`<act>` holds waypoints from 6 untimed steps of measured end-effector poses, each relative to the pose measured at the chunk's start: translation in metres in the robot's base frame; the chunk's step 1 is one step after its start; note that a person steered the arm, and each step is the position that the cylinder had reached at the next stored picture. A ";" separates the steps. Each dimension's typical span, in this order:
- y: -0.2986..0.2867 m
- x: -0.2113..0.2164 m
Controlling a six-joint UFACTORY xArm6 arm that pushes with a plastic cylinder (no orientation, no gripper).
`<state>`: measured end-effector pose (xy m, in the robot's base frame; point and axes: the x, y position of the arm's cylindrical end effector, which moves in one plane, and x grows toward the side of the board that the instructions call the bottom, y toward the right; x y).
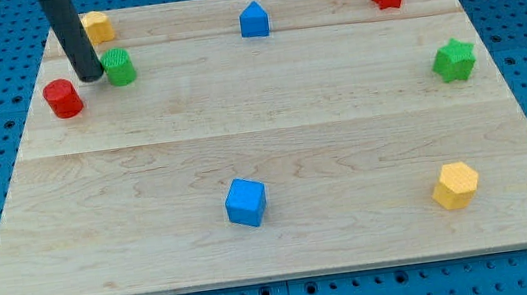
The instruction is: Slide the green circle parallel to the right of the red circle
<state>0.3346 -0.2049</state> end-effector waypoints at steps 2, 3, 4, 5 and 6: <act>-0.003 -0.033; -0.010 -0.061; 0.030 -0.071; 0.044 -0.042; 0.064 -0.017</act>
